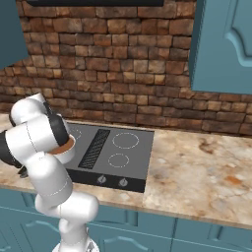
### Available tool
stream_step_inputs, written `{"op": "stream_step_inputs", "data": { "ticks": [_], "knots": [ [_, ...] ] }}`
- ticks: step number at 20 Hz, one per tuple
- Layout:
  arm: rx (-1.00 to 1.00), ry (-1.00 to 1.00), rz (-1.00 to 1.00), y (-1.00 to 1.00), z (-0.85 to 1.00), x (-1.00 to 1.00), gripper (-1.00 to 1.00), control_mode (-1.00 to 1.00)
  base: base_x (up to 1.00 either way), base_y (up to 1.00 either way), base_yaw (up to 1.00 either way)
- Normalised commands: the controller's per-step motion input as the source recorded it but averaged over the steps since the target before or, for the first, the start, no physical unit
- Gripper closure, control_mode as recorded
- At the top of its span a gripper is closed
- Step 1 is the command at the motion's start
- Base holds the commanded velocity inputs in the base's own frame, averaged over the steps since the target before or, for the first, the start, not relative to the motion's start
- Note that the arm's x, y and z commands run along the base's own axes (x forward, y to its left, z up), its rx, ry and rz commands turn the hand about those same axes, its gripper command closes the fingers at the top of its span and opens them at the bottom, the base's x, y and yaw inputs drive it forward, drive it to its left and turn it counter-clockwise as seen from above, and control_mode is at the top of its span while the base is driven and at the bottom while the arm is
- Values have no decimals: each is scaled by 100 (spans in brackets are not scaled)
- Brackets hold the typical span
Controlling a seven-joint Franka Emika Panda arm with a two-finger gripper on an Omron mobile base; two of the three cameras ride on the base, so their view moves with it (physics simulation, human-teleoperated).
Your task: Pick up the sugar cube(s) and place them in the saucepan with hot chocolate.
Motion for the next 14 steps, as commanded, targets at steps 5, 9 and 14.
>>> {"op": "stream_step_inputs", "data": {
  "ticks": [5, 9, 14],
  "knots": [
    [0, 0, 0, 0, 0, 0, -100, -100, 0, 0, 0],
    [-3, 0, -1, 2, 18, -4, -100, -100, 0, 0, 0],
    [8, -3, 0, 44, 73, -36, -100, -100, 0, 0, 0]
  ]
}}
